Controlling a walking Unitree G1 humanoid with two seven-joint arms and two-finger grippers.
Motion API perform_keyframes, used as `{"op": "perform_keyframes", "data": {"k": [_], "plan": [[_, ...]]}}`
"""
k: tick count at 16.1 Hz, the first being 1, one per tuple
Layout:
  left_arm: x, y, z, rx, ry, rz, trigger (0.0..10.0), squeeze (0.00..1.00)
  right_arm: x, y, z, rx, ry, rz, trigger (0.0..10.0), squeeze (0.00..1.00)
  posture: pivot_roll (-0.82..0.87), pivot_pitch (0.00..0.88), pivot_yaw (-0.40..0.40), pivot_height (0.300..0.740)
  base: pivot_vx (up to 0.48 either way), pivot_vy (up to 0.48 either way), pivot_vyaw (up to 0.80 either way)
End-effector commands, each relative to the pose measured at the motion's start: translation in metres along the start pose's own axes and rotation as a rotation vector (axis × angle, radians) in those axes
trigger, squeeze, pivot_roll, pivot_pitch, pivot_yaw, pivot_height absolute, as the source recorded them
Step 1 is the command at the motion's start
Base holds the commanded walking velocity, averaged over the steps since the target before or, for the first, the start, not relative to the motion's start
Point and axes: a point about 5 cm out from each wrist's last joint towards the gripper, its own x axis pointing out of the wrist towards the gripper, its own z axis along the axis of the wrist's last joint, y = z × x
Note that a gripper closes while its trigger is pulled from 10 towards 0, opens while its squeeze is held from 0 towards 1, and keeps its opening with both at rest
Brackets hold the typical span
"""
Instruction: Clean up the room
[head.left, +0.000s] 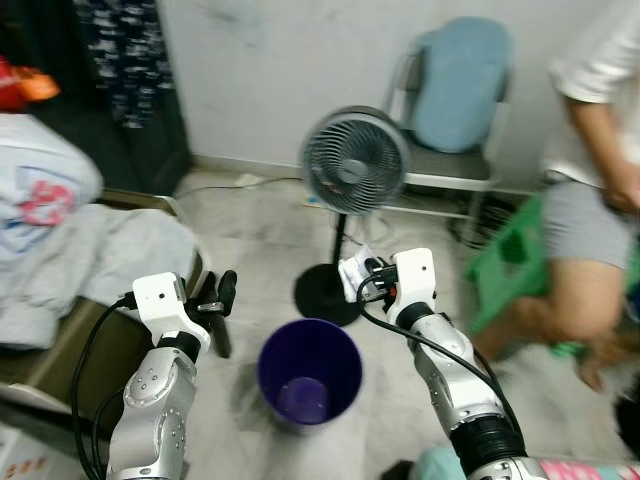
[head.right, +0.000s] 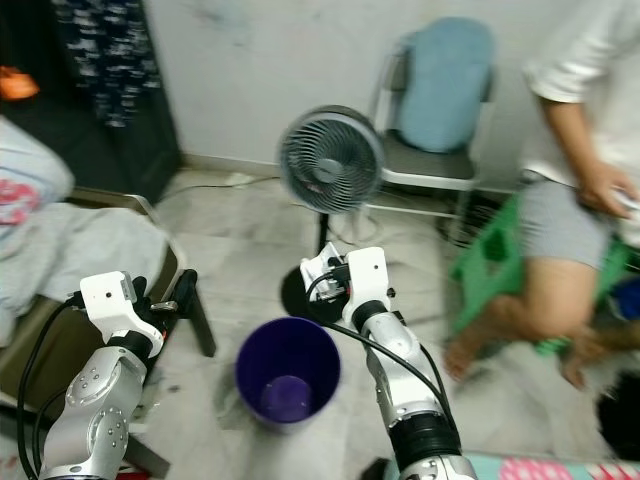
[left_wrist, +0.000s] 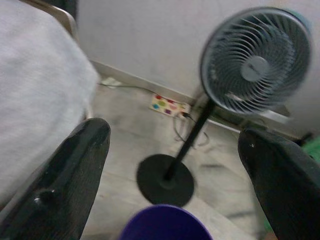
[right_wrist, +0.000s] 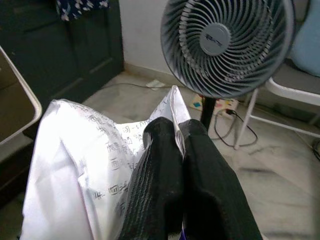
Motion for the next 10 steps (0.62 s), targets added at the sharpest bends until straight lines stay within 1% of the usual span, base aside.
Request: {"op": "perform_keyframes", "data": {"k": [1, 3, 5, 9, 10], "plan": [[-0.003, 0.002, -0.001, 0.008, 0.005, 0.007, 10.0, 0.00, 0.003, 0.003, 0.003, -0.011, -0.011, 0.010, 10.0, 0.00, -0.07, 0.021, -0.049, 0.740, 0.000, 0.000, 0.00], [-0.005, 0.005, 0.001, -0.002, -0.005, 0.021, 10.0, 0.00, 0.005, 0.008, 0.003, 0.000, -0.010, 0.024, 10.0, 0.00, -0.04, 0.021, -0.058, 0.740, 0.000, 0.000, 0.00], [-0.003, 0.002, 0.002, 0.014, -0.009, 0.000, 10.0, 0.00, 0.007, 0.012, 0.004, 0.003, -0.012, 0.033, 10.0, 0.00, -0.04, 0.018, -0.057, 0.740, 0.000, 0.000, 0.00], [-0.004, 0.001, 0.002, 0.006, -0.009, -0.008, 10.0, 0.00, 0.007, 0.016, 0.004, 0.002, -0.018, 0.044, 10.0, 0.00, -0.04, 0.026, -0.051, 0.740, 0.000, 0.000, 0.00], [-0.004, 0.001, 0.002, 0.004, -0.008, -0.008, 10.0, 0.00, 0.007, 0.015, 0.004, -0.001, -0.018, 0.043, 10.0, 0.00, -0.04, 0.026, -0.051, 0.740, 0.000, 0.000, 0.51]]}}
